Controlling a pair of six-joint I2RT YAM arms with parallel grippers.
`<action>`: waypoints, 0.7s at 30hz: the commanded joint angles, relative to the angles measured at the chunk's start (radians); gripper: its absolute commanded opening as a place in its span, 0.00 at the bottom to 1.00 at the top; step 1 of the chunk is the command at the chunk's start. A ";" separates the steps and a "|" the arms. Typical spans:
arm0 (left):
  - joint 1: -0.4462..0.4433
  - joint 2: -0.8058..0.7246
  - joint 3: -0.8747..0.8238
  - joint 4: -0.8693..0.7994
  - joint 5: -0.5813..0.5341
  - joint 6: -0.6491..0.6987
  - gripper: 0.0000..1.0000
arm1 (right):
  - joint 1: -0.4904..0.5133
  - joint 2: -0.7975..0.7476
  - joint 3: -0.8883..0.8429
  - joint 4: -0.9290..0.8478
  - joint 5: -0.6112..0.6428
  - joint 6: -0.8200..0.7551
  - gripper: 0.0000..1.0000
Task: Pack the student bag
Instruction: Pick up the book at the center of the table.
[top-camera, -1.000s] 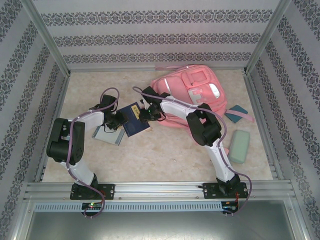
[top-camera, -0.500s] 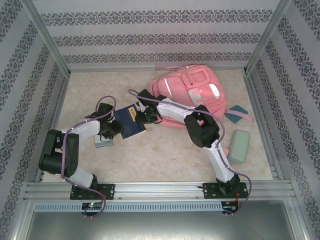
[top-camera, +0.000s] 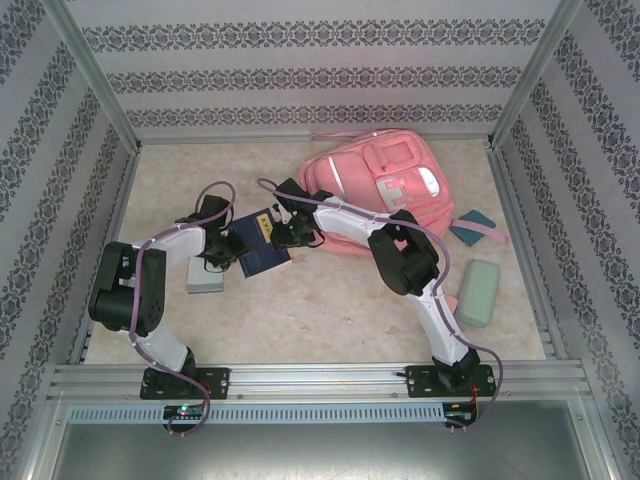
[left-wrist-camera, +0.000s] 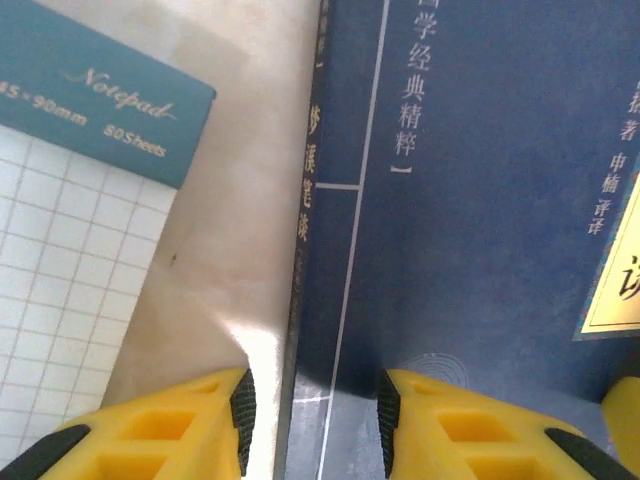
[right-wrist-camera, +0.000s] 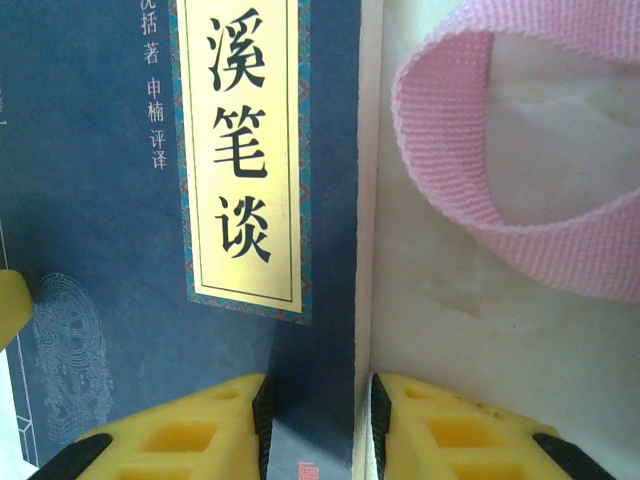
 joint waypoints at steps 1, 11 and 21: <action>-0.001 0.050 -0.030 0.027 0.012 -0.011 0.40 | 0.022 0.008 -0.031 -0.007 -0.021 0.015 0.35; -0.001 -0.017 -0.075 0.181 0.151 -0.037 0.38 | 0.078 0.059 0.046 0.008 -0.126 0.043 0.34; 0.003 -0.241 -0.181 0.433 0.346 -0.100 0.34 | 0.063 0.041 0.034 0.014 -0.126 0.049 0.34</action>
